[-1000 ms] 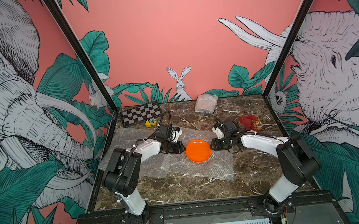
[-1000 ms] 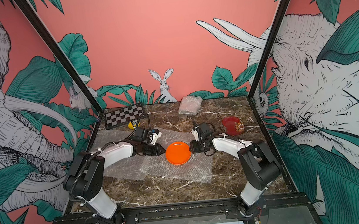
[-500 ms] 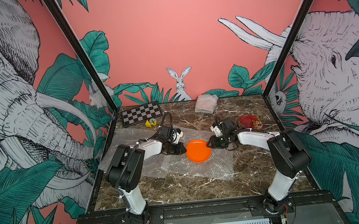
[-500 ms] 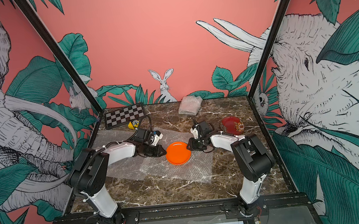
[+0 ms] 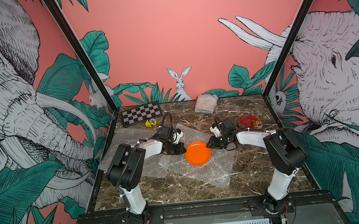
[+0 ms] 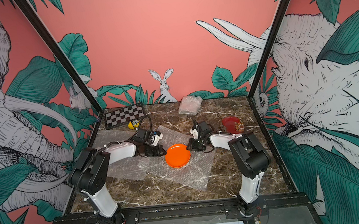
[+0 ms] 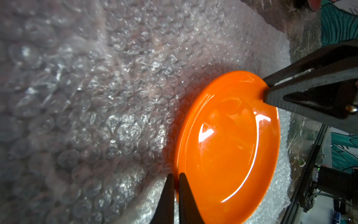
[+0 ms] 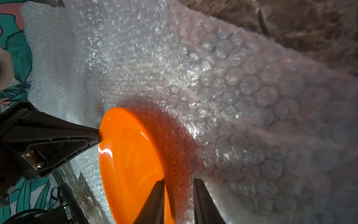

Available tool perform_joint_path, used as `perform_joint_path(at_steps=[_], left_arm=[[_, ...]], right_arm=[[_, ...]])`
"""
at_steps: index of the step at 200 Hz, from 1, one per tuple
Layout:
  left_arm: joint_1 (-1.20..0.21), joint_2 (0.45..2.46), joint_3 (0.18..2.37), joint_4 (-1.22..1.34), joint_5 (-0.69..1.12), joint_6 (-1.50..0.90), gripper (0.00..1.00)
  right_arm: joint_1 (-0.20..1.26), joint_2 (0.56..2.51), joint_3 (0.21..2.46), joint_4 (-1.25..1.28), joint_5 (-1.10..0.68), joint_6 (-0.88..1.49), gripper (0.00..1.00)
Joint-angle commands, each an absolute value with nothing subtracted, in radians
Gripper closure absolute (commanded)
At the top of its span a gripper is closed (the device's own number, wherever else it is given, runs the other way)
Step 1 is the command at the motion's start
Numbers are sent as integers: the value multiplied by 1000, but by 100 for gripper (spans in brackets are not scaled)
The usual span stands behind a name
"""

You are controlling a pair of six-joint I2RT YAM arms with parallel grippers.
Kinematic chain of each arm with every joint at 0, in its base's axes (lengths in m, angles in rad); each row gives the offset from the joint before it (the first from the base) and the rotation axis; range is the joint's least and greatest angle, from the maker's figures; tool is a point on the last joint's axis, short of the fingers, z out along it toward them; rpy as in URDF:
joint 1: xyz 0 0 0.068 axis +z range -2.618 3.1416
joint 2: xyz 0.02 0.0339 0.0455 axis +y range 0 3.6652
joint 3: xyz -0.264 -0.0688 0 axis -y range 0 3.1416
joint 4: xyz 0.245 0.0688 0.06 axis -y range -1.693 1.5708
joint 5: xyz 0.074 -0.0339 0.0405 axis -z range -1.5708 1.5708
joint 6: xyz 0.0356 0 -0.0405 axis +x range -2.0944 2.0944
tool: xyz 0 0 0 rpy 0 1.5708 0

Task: Unpack dinner plates from bubble wrap
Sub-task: Pick up the plate from the bubble wrap.

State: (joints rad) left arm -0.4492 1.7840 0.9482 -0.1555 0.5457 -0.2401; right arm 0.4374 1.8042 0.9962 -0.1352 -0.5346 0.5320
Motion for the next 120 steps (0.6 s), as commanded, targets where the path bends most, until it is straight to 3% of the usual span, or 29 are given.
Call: perform_joint_path(at_steps=[1, 58, 120], left_arm=[[-453, 1790, 943, -181, 545, -236, 91], [-454, 1789, 942, -176, 555, -240, 91], [-453, 1703, 907, -78, 558, -307, 72]], right_arm=[[432, 1822, 1008, -101, -566, 540, 76], [429, 1837, 1002, -97, -580, 534, 88], [408, 1813, 985, -144, -573, 469, 93]])
